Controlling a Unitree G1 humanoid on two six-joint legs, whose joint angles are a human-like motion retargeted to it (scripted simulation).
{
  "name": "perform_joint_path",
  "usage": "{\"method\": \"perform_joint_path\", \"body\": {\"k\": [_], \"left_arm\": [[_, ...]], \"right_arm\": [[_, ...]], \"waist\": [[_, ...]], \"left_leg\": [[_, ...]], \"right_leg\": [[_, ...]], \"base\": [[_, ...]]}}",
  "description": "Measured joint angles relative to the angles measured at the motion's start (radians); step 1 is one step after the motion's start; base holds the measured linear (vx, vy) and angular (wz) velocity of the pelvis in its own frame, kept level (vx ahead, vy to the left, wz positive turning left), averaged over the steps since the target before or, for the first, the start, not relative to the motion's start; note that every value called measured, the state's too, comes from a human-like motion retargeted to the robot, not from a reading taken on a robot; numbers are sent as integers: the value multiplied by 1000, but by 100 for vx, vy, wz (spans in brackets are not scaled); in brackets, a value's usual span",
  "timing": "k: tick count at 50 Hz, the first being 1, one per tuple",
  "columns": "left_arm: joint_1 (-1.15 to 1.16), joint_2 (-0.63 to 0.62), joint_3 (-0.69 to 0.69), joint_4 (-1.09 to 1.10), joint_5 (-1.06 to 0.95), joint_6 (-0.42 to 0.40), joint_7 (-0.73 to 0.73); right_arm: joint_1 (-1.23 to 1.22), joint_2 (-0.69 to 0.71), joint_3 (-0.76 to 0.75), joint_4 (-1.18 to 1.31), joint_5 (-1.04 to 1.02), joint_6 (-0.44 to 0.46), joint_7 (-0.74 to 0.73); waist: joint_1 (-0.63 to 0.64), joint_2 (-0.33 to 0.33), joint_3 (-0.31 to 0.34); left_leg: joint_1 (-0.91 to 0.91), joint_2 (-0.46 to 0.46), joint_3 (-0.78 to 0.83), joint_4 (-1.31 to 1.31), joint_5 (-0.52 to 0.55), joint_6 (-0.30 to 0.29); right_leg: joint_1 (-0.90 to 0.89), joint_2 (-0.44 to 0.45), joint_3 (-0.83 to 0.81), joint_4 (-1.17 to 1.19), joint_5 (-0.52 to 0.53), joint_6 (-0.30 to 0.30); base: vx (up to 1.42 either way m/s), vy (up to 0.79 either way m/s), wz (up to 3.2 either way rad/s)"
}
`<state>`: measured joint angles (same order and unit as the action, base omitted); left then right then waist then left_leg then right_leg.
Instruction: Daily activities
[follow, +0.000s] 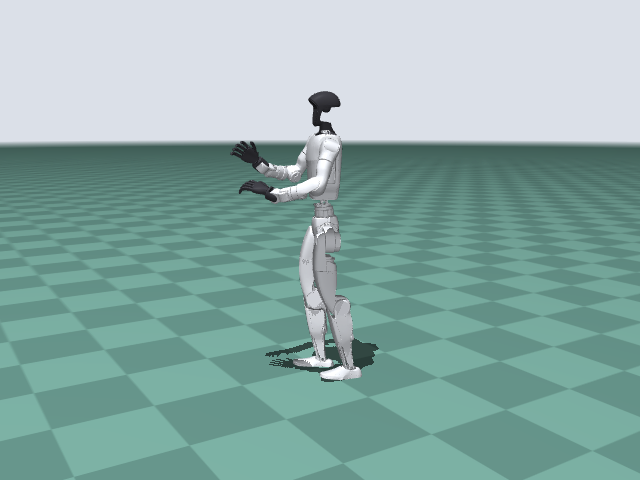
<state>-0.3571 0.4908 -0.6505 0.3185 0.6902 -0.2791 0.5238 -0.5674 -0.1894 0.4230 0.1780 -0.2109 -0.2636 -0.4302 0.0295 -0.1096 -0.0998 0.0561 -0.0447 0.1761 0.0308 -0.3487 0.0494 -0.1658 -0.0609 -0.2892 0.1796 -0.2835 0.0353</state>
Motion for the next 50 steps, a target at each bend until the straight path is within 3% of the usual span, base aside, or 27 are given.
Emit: {"method": "perform_joint_path", "body": {"k": [7, 15, 34, 50], "left_arm": [[16, 37, 49, -136, 40, -7, -5], [17, 80, 71, -235, 104, 2, -10], [1, 8, 73, -61, 57, 30, 0], [-54, -23, -37, 106, 24, 15, -74]], "right_arm": [[142, -2, 67, 159, 50, 20, 98], [41, -2, 103, 176, -16, 21, 71], [-25, 1, 84, 98, -34, 2, 19], [-151, -55, 61, -23, -167, -1, -59]], "waist": [[4, 2, 14], [-4, 9, 10], [-8, 4, 7], [10, -2, 6]], "left_leg": [[8, 1, -2, 1, -15, -10], [-7, 4, 12, 30, -34, -13], [-8, -1, 11, 30, -38, -10], [-23, -2, 4, 27, -30, 4]], "right_leg": [[3, -1, -4, 12, -21, -2], [-6, 3, 16, 16, -27, -8], [-22, -2, 23, 40, -36, -14], [-37, -6, 11, 44, -25, -17]], "base": [[0, 0, 0], [0, 0, 0], [0, 0, 0], [0, 0, 0]]}}
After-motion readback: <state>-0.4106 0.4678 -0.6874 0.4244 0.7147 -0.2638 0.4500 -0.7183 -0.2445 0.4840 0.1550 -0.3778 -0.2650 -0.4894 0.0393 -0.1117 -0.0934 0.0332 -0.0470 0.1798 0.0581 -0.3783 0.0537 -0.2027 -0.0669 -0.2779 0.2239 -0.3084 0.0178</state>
